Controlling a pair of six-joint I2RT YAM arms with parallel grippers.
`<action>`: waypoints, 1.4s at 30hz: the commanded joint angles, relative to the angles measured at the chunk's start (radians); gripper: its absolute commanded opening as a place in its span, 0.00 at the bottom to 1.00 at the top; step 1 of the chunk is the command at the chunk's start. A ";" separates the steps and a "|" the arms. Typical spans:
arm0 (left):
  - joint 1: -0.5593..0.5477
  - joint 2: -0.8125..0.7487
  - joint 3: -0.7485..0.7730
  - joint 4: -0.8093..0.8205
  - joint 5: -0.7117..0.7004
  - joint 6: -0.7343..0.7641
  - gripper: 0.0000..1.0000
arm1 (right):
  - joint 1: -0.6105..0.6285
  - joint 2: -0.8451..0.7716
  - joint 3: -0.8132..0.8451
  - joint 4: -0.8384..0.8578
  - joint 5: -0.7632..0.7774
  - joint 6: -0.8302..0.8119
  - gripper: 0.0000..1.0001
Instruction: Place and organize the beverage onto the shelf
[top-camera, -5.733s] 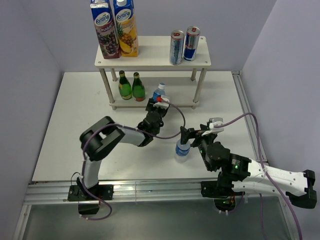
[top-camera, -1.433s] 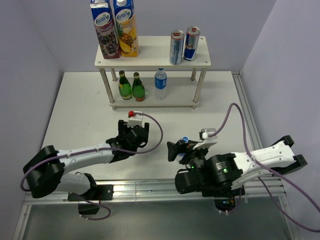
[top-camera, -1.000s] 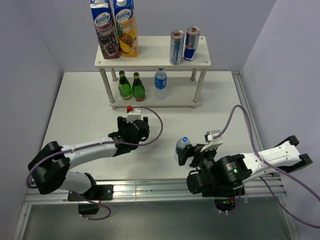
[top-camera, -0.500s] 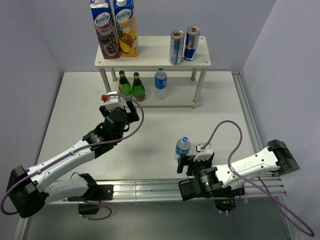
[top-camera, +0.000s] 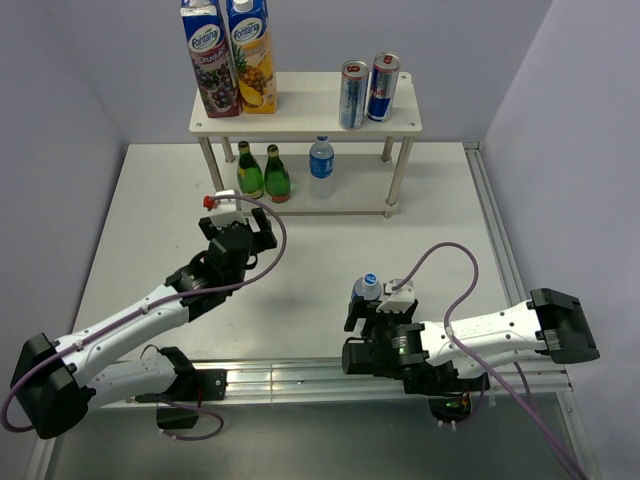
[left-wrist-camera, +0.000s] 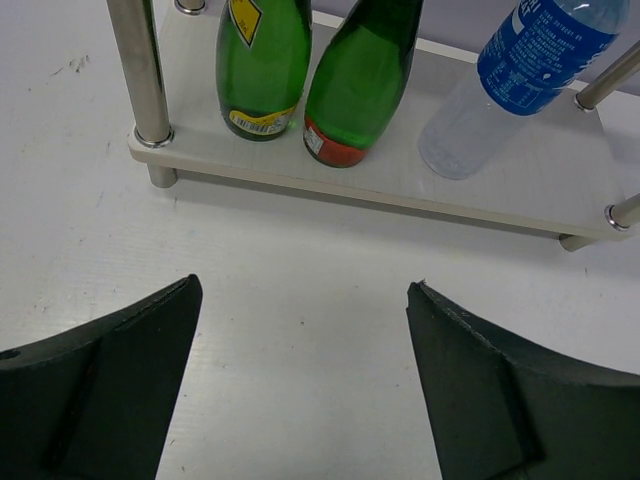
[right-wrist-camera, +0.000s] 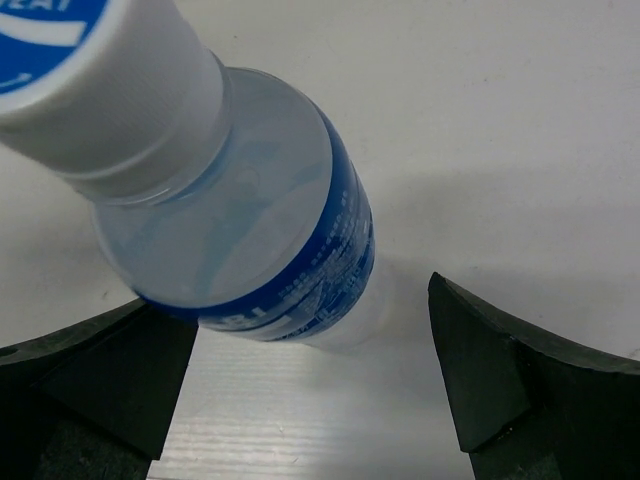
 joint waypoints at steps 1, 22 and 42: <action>0.004 -0.022 -0.021 0.057 0.008 0.000 0.90 | -0.045 0.001 -0.037 0.172 0.047 -0.087 1.00; 0.010 -0.022 -0.093 0.132 0.000 0.029 0.90 | -0.180 0.165 -0.034 0.317 0.137 -0.188 0.61; 0.033 -0.080 -0.159 0.195 0.078 0.057 0.93 | -0.541 0.042 0.161 1.038 -0.132 -1.176 0.00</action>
